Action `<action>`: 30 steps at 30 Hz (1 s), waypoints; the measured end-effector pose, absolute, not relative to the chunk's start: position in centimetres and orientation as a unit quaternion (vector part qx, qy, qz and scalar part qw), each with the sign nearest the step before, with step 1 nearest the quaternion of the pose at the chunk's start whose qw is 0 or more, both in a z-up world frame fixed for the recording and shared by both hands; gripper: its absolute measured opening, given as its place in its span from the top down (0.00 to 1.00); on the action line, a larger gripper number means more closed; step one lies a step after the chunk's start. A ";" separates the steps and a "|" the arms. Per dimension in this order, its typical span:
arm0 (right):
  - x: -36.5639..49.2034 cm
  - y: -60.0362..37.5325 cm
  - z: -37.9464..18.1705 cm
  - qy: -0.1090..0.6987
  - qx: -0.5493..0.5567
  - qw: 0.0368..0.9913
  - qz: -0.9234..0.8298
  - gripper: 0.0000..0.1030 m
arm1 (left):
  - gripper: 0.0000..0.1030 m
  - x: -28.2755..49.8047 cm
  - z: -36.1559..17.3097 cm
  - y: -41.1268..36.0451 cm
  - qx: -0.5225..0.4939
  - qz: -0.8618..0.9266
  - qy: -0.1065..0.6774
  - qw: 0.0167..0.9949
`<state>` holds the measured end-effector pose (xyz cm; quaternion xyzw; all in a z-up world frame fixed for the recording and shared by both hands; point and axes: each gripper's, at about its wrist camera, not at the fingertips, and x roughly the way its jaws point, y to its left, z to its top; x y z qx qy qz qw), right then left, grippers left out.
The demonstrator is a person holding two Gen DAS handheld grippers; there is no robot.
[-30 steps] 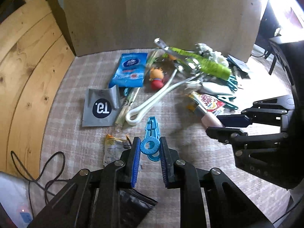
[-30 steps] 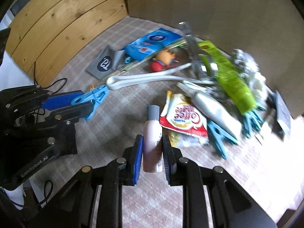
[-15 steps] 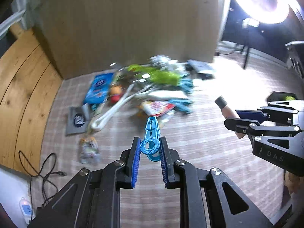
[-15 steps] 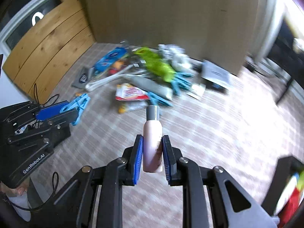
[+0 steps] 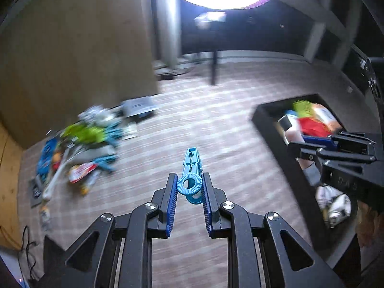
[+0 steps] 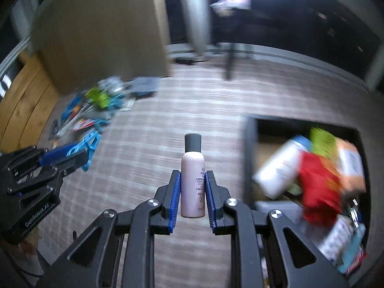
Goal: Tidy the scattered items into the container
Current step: 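Carry the bottle and blue clothespin to the black box and release both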
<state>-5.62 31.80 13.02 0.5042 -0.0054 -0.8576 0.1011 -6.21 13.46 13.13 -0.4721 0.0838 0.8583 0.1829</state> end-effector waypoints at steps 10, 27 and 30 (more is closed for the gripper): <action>-0.1 46.3 13.2 -0.058 0.500 -0.028 -0.864 0.80 | 0.82 -3.1 13.4 26.4 -0.466 0.826 0.125 0.292; 2.9 52.9 14.9 -0.074 0.476 -0.091 -0.871 0.47 | 0.32 0.5 14.7 33.3 -0.447 0.815 0.151 0.336; 2.5 52.3 15.5 -0.070 0.469 -0.085 -0.876 0.47 | 0.35 0.0 15.0 32.2 -0.449 0.821 0.145 0.323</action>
